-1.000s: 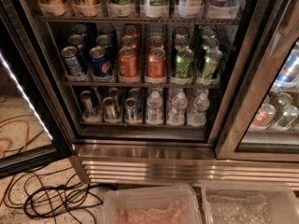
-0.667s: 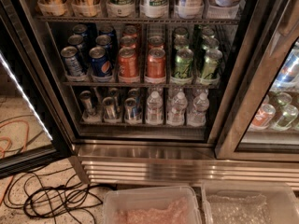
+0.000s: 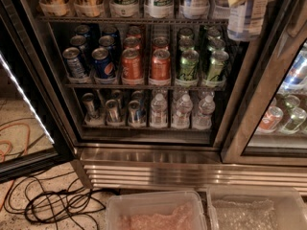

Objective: Pick blue plastic bottle from top shelf of fridge

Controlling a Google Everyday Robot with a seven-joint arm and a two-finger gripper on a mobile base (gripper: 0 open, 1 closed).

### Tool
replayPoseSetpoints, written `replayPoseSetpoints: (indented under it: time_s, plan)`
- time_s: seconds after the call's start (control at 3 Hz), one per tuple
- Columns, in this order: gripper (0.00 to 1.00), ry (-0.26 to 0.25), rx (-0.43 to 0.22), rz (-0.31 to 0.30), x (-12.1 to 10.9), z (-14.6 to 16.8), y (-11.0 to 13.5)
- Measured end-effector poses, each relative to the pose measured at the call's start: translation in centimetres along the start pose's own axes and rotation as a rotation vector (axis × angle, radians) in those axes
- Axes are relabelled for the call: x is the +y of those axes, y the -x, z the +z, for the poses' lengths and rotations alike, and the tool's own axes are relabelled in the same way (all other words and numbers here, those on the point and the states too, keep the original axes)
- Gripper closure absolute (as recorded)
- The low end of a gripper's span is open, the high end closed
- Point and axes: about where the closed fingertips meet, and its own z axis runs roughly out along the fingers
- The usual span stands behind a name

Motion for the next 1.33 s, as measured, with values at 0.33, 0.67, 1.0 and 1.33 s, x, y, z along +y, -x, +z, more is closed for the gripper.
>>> replayPoseSetpoints:
  time_s: [0.33,0.67,1.0,1.33]
  plan:
    - [1.0,-0.007,0.077,0.001,-0.2,-0.1,-2.0]
    - [1.0,0.036,0.101,0.017,0.8,-0.2,-2.8]
    - [1.0,0.149,0.198,0.059,5.2,-2.5,-6.8]
    - [1.0,0.299,0.332,0.075,10.7,-4.8,-11.5]
